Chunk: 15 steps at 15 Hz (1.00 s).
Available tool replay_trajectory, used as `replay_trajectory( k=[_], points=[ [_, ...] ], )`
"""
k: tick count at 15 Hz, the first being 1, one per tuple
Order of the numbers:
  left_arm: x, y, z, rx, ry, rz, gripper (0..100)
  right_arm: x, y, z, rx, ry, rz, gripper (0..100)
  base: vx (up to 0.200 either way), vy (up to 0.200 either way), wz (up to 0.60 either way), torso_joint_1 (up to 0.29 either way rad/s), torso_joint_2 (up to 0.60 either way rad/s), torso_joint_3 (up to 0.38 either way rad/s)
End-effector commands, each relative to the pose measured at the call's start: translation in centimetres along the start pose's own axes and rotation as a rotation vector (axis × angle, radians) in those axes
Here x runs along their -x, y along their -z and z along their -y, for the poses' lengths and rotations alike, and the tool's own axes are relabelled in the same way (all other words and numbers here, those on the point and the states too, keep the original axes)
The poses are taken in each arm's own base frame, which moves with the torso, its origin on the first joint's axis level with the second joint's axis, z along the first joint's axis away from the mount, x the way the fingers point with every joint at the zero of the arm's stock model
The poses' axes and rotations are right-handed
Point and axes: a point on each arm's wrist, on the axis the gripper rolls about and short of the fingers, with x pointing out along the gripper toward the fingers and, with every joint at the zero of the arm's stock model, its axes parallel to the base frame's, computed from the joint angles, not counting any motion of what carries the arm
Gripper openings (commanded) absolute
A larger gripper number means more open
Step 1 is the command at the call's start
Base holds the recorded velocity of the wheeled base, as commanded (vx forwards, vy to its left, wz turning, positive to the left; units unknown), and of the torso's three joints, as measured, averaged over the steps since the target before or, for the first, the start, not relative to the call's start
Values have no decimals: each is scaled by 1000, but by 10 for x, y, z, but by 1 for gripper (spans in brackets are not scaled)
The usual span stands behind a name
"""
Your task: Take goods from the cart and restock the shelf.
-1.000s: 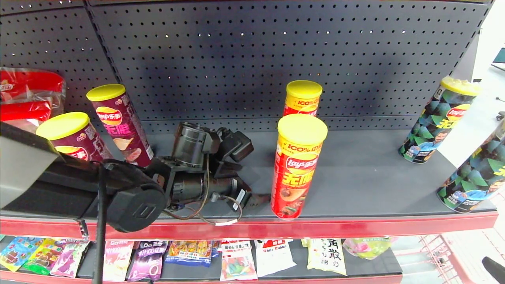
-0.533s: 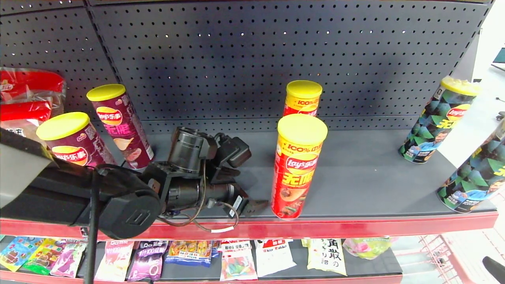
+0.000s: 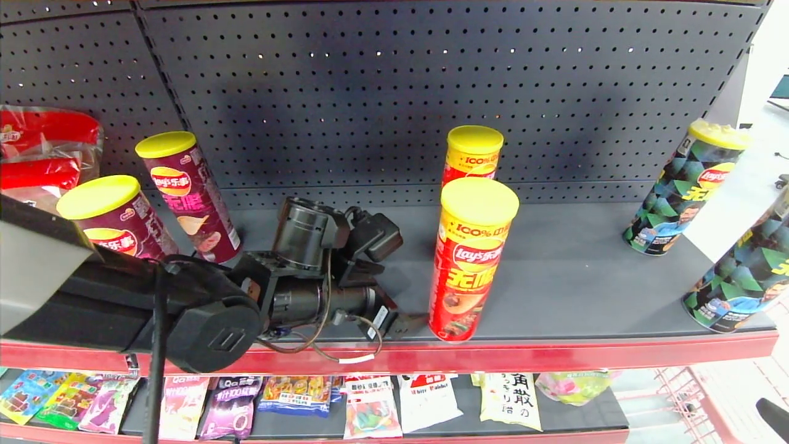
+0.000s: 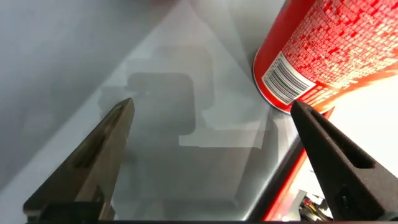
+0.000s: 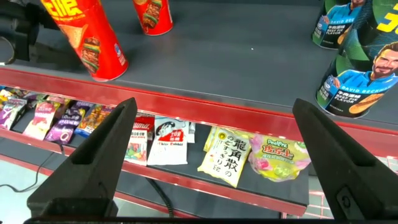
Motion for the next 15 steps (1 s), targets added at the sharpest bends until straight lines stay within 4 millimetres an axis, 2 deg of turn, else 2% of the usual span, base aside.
replay_trajectory(
  k=[1,7,9,11,12,13,15],
  points=[
    [-3,-2,0,-1,1,4,100,-1,0,0,-1,-1,-3,100,0,0,0,0,0,0],
    [-4,-2,-2,0,-6,6,100,0,0,0,0,0,-3,100,0,0,0,0,0,0],
    [4,4,-1,9,-12,-13,100,0,3,0,-1,-1,-9,100,0,0,0,0,0,0],
    [36,12,-2,25,-48,-15,100,-1,3,0,0,-9,-18,100,0,0,0,0,0,0],
    [62,15,-2,36,-107,-5,100,-3,2,0,-2,-12,-28,100,0,0,0,0,0,0],
    [80,18,-1,49,-151,5,100,-4,3,0,0,-13,-37,100,0,0,0,0,0,0],
    [147,25,15,156,-246,100,100,-5,7,0,0,-18,-70,100,0,0,0,0,0,0]
  ],
)
